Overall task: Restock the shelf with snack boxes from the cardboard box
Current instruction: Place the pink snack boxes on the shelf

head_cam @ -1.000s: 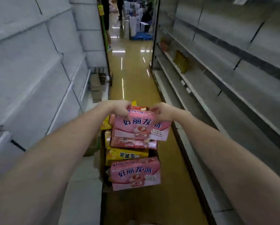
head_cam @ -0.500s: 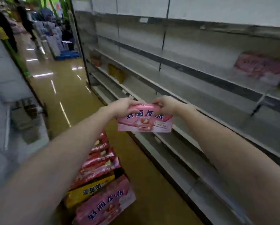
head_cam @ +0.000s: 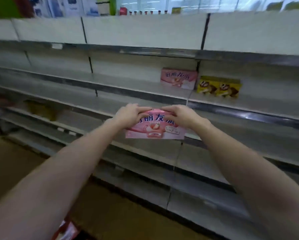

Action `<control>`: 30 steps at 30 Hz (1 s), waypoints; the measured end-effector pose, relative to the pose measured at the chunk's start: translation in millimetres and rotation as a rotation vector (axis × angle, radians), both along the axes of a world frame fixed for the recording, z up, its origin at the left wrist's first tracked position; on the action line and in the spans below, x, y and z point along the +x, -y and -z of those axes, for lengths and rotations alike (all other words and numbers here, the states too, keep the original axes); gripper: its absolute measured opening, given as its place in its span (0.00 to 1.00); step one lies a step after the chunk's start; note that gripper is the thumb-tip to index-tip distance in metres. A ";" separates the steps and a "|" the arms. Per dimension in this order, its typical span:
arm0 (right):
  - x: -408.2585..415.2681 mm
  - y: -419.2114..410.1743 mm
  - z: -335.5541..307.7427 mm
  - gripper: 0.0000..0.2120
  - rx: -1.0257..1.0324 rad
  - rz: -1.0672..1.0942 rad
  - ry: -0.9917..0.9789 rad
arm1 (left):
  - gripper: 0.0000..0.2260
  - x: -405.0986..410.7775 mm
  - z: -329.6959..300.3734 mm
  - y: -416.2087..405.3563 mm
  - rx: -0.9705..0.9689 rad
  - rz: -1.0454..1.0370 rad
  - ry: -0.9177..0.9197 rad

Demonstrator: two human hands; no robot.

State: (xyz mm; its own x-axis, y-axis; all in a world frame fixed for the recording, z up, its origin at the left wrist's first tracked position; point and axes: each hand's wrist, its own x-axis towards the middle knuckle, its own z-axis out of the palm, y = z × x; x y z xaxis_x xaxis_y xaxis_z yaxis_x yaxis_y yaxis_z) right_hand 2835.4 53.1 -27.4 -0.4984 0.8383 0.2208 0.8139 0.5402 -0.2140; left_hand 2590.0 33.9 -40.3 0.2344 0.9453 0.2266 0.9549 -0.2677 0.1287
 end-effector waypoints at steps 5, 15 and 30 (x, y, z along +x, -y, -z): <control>44.4 -18.5 -8.2 0.21 0.110 0.098 0.003 | 0.18 44.5 -19.7 -41.7 0.070 0.104 -0.035; 79.8 -108.0 -47.5 0.22 0.365 0.198 0.008 | 0.18 89.9 -68.2 -144.5 0.355 0.129 -0.042; 67.8 -268.1 -31.7 0.25 0.288 0.230 0.049 | 0.31 99.7 -48.4 -279.9 0.308 -0.003 -0.109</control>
